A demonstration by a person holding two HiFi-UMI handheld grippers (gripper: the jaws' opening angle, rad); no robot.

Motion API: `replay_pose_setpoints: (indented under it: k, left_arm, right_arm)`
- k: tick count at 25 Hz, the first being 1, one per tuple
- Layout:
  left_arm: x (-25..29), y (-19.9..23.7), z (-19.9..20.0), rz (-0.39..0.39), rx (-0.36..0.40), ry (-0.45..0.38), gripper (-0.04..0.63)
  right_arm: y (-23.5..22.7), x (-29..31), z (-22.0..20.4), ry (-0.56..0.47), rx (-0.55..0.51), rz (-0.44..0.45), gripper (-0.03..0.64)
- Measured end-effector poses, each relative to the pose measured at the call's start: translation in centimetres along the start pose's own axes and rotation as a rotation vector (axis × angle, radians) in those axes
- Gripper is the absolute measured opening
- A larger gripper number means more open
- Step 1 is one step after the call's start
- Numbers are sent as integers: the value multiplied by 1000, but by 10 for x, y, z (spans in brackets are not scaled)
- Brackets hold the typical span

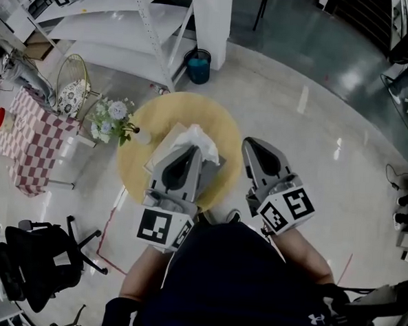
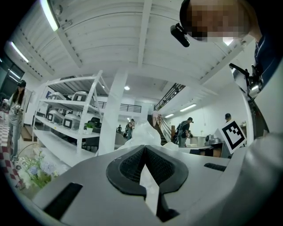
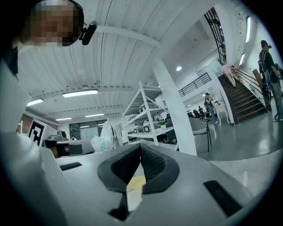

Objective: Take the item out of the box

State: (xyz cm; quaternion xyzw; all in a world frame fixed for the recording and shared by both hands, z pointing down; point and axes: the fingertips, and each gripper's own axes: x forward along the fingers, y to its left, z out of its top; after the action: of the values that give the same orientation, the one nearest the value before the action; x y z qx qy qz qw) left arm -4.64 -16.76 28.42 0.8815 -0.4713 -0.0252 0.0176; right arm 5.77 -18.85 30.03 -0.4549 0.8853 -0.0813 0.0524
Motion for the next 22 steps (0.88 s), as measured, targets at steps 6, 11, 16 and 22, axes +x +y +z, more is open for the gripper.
replay_pose_setpoints:
  k: [6,11,16,22]
  left_arm:
    - [4,17,-13,29,-17,30,18]
    - [9,22,-16,30,-29,30,18]
    - [13,26,-19,29,-38,33,18]
    - [17,32,-22,26,-43,36,18]
  right_arm:
    - [-3,7,-5,6,-4,4,12]
    - [-9,12,-6,11,-6,0,12]
    - [-13,16,-8,21,-8,-7,12]
    - [-12,23,-11,30,-9,1,12]
